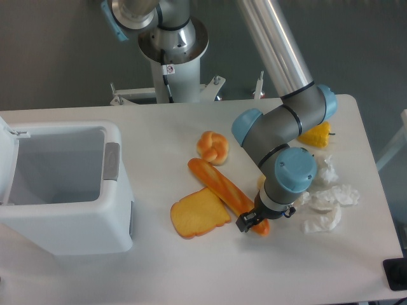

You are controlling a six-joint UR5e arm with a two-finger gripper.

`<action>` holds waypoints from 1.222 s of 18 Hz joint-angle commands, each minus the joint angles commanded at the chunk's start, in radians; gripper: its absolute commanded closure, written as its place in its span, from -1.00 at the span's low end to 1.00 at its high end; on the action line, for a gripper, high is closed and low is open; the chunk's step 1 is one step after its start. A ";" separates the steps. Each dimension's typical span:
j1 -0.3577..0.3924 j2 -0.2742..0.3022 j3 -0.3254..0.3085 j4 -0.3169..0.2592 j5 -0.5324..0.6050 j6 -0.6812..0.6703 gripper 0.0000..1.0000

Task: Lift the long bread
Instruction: 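Lower the gripper and close it on the baguette end, then lift the baguette upright and swing it over the toast slice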

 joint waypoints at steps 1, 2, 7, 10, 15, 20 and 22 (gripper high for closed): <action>0.000 -0.002 0.000 0.000 0.000 0.000 -0.30; 0.000 -0.003 0.000 0.002 0.000 0.000 -0.17; 0.003 -0.003 -0.005 0.000 0.000 0.000 0.38; 0.000 0.003 -0.005 0.000 0.000 -0.006 0.82; -0.003 0.021 -0.005 0.000 0.000 0.009 0.83; -0.032 0.064 0.000 -0.002 0.002 0.012 0.82; -0.032 0.089 0.000 -0.005 0.003 0.024 0.82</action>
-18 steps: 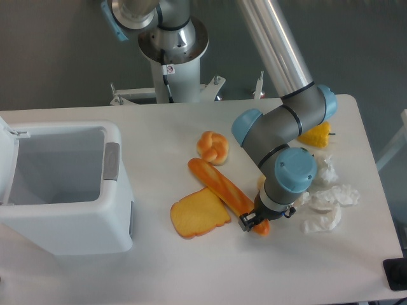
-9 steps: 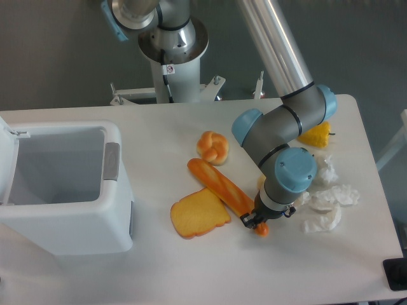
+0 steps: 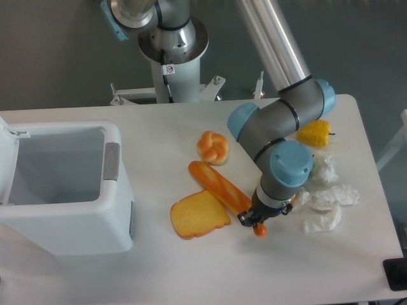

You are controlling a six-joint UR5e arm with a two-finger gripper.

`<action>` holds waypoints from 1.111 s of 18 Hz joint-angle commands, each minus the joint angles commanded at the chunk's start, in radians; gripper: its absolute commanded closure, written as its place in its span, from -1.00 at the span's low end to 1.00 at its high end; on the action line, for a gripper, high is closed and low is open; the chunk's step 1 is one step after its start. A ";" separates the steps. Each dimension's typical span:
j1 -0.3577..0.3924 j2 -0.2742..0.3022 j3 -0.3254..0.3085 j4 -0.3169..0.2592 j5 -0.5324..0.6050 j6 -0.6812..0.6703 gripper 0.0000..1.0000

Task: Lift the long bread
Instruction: 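Lift the baguette upright and swing it over the toast slice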

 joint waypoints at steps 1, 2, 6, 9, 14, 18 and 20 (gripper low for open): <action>0.000 0.017 0.000 -0.002 0.002 0.008 0.81; 0.000 0.034 0.000 -0.002 0.002 0.012 0.82; -0.026 0.103 0.026 -0.006 0.002 0.015 0.82; -0.061 0.164 0.037 -0.005 -0.003 0.029 0.82; -0.129 0.261 0.046 0.003 -0.006 0.144 0.82; -0.159 0.319 0.043 0.003 -0.027 0.322 0.82; -0.170 0.336 0.046 0.003 -0.055 0.371 0.82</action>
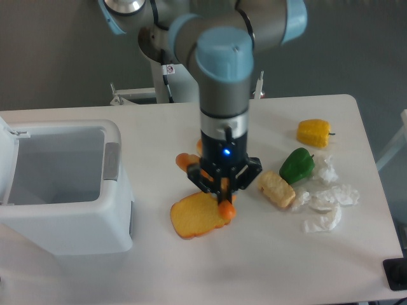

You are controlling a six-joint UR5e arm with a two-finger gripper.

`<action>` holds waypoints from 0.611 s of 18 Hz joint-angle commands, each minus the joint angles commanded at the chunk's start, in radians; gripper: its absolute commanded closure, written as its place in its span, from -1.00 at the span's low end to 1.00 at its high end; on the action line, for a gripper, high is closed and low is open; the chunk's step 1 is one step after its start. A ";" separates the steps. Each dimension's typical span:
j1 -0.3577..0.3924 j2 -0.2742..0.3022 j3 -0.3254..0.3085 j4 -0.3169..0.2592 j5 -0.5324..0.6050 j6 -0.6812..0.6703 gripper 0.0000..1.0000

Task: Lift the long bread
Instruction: 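Lift the baguette upright and swing it over the toast slice, then hold the baguette raised above the toast slice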

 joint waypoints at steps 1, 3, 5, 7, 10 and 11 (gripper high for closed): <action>0.000 0.003 0.000 0.000 -0.003 0.009 0.82; -0.020 0.011 0.002 0.002 -0.008 0.017 0.82; -0.034 0.011 0.003 0.003 -0.012 0.045 0.82; -0.037 0.012 0.008 0.003 -0.031 0.069 0.82; -0.028 0.017 0.006 0.005 -0.103 0.137 0.82; -0.022 0.018 0.006 0.005 -0.129 0.156 0.82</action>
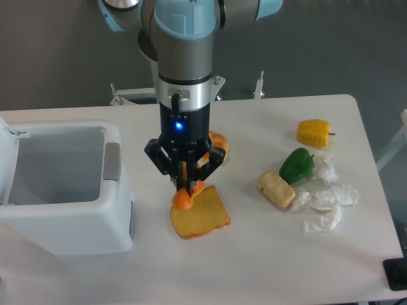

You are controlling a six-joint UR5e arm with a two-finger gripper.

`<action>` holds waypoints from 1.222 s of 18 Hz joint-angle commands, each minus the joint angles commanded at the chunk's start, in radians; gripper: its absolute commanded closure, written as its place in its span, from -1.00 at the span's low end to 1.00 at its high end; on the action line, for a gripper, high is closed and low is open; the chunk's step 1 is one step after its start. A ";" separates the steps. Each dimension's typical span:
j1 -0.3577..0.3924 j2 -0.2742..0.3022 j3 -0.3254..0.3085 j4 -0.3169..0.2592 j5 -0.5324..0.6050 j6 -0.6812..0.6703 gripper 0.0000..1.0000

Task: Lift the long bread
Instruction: 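Hold the baguette raised above the toast slice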

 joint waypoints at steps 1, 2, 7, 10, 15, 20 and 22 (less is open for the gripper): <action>0.005 0.000 0.000 0.000 -0.020 0.008 0.82; 0.012 0.003 -0.002 0.000 -0.032 0.005 0.82; 0.041 0.012 -0.006 0.002 -0.106 0.008 0.82; 0.049 0.012 -0.006 0.002 -0.123 0.009 0.82; 0.060 0.012 -0.005 0.002 -0.151 0.011 0.82; 0.060 0.014 -0.009 0.000 -0.161 0.011 0.82; 0.061 0.014 -0.008 0.002 -0.163 0.011 0.82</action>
